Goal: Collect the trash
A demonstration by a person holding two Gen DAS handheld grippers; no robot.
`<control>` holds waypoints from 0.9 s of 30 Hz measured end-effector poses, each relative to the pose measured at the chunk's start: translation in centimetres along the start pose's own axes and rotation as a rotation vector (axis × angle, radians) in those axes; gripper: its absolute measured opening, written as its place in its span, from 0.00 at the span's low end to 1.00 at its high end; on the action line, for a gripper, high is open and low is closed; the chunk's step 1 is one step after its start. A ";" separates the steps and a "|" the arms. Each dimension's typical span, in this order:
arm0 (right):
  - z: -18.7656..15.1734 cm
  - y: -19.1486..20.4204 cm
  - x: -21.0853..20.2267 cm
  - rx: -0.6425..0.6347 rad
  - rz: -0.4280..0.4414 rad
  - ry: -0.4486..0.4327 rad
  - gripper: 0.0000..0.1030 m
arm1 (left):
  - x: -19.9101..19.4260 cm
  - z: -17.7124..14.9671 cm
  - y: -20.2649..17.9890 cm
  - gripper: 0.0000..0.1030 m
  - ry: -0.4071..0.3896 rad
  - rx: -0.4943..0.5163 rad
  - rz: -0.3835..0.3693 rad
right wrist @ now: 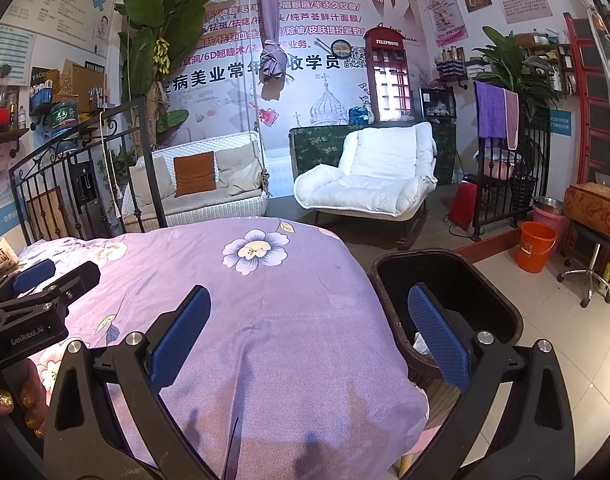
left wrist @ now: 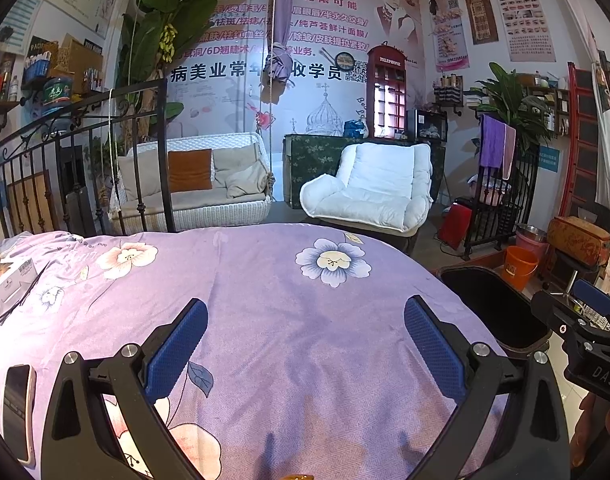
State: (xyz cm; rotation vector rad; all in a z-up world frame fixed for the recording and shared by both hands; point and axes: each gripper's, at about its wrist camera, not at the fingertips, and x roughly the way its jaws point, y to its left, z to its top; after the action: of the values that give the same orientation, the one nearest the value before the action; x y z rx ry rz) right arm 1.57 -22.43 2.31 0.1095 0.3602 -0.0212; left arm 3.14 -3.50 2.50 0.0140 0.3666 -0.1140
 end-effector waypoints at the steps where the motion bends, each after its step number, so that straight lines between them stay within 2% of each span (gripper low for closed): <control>1: 0.0 0.0 0.0 0.001 0.000 0.000 0.95 | 0.0 0.0 0.0 0.95 0.000 0.002 0.000; 27: 0.0 -0.1 0.1 0.001 -0.001 0.001 0.95 | -0.2 -0.1 -0.4 0.95 -0.003 -0.002 -0.001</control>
State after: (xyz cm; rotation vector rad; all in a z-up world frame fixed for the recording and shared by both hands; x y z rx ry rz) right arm 1.63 -22.49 2.29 0.1107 0.3614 -0.0222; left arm 2.84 -3.88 2.50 0.0115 0.3637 -0.1142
